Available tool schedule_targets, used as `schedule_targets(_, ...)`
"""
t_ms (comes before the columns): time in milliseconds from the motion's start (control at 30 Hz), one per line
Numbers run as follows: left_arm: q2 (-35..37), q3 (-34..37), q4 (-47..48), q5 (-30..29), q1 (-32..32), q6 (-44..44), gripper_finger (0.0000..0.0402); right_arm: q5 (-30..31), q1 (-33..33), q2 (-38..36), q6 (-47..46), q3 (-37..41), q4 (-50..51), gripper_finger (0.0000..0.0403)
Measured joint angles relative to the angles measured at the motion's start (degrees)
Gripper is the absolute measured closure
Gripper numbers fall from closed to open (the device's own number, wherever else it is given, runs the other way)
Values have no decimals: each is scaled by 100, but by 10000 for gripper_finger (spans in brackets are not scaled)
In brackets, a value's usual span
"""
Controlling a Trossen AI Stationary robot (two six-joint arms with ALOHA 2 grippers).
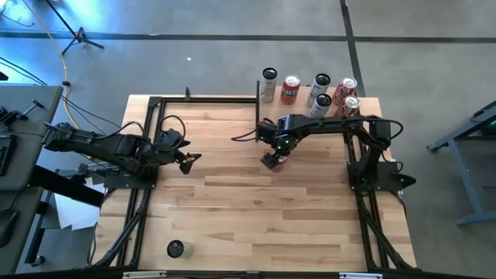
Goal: Place canned beverage on shelf
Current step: Put the red soda can on the shelf aligned with the other red soda can
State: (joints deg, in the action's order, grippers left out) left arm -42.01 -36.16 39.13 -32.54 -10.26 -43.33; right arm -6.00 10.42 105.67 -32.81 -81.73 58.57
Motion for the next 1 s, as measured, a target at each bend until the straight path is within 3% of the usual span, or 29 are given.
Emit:
schedule_targets(333, 2, -1, 0, 1, -2, 0, 64, 488, -165, 24, -596, 26, -55, 11)
schedule_targets(600, 1, -2, 1, 1, -2, 0, 64, 763, -551, 9, -1549, -268, 434, 4)
schedule_targets(700, 2, 0, 1, 1, 0, 0, 64, 1243, -896, -40, -1937, -435, 899, 4)
schedule_targets(1000, 2, -1, -2, -2, -1, 0, 64, 2990, -2143, -267, -3597, -446, 981, 4)
